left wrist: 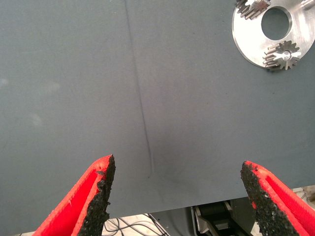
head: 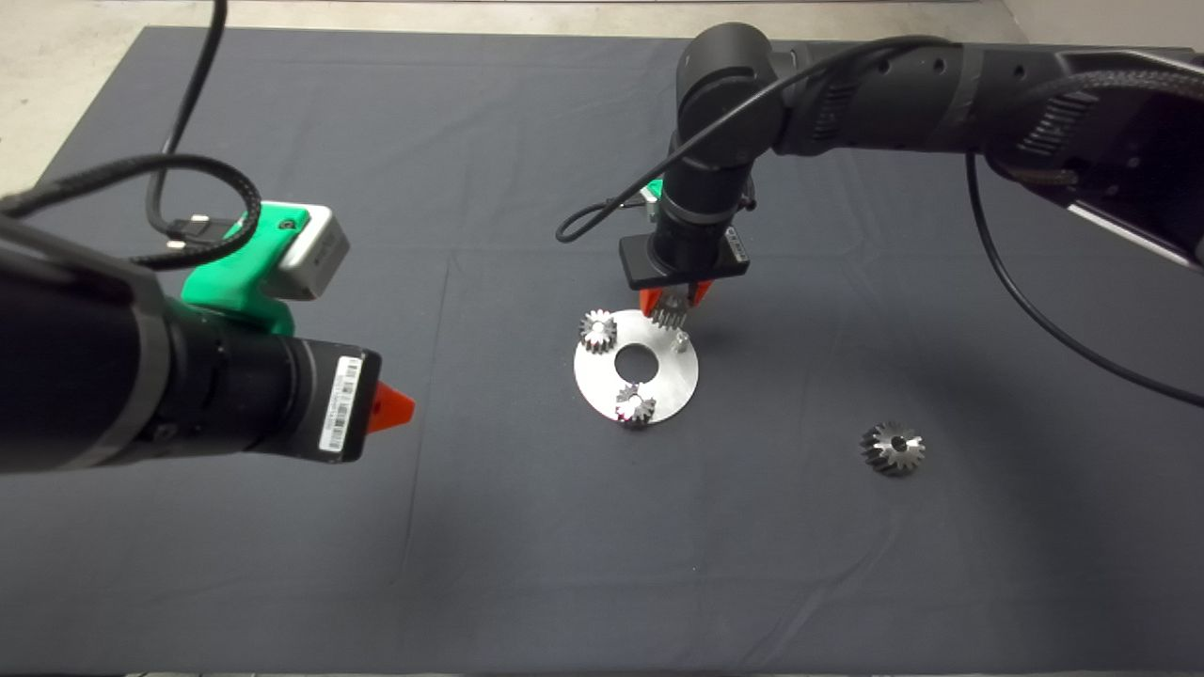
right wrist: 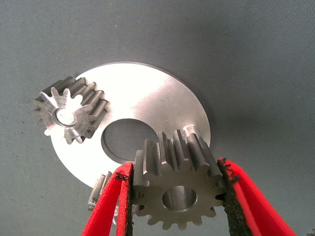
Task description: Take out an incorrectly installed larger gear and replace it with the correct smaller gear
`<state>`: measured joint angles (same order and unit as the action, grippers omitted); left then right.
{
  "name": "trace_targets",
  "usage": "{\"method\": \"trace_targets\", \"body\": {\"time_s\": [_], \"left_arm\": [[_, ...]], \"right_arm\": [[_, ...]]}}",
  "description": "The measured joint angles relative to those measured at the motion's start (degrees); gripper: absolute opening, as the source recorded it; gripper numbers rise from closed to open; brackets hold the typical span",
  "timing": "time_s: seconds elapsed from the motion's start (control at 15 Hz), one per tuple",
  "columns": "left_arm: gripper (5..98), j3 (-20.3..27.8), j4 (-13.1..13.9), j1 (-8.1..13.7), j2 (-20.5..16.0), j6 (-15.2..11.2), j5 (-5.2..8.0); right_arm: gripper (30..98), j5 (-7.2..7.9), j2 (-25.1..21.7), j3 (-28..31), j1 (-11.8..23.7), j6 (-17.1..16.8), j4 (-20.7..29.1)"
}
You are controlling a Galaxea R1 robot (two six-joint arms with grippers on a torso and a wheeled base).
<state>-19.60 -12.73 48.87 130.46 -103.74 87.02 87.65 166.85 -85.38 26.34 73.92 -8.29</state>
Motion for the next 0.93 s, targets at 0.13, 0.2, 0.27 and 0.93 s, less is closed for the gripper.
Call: {"method": "trace_targets", "body": {"time_s": [0.13, 0.2, 0.27, 0.93], "left_arm": [[64.3, 0.2, 0.0, 0.0, 0.0, 0.0, -0.02], [64.3, 0.3, 0.0, 0.0, 0.0, 0.0, 0.0], [64.3, 0.3, -0.1, 0.0, 0.0, 0.0, 0.0], [64.3, 0.5, -0.6, -0.1, 0.0, -0.2, 0.0]], "right_arm": [[35.9, -0.05, -0.4, 0.1, -0.4, 0.0, 0.0], [36.0, 0.0, -0.6, 0.1, -0.9, 0.0, 0.0], [35.9, 0.13, -0.8, 0.1, -1.5, 0.0, 0.0], [35.8, 0.02, -2.1, 0.1, -3.5, 0.0, -0.4]]}}
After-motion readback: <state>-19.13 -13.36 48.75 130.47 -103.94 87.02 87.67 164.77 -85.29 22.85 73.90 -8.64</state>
